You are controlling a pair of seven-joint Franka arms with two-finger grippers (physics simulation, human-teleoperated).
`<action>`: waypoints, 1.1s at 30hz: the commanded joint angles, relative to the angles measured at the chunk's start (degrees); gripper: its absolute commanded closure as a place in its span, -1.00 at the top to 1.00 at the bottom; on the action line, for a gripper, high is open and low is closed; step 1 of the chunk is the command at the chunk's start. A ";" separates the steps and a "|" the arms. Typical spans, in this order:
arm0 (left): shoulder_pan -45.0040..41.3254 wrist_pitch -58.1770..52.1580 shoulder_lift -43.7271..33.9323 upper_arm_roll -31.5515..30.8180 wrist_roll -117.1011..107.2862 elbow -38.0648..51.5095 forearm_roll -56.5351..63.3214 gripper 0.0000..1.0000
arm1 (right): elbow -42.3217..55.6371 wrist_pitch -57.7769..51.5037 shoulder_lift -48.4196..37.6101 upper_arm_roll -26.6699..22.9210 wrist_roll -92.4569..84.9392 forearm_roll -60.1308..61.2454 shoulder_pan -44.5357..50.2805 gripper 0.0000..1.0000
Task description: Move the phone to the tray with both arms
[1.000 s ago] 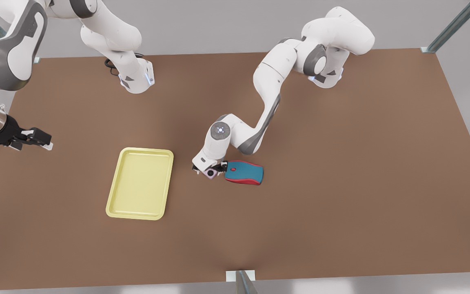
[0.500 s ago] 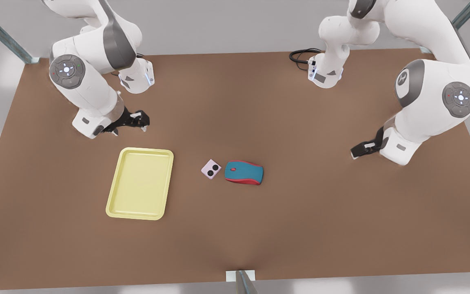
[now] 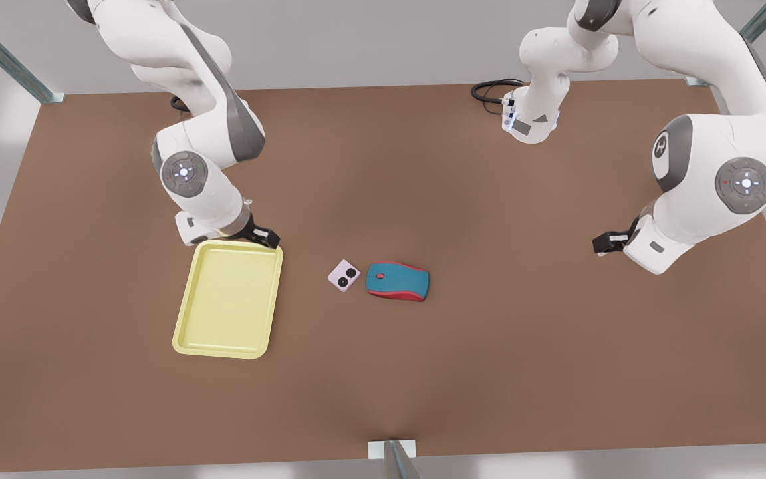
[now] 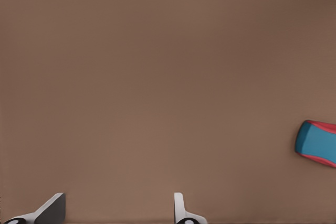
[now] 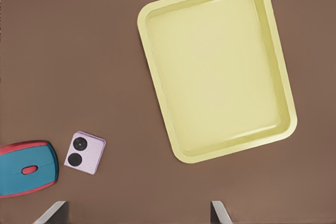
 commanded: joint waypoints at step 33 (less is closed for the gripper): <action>-0.02 0.21 1.10 0.13 9.07 0.03 0.18 1.00 | 1.65 31.03 27.75 -1.06 42.58 -3.90 12.54 1.00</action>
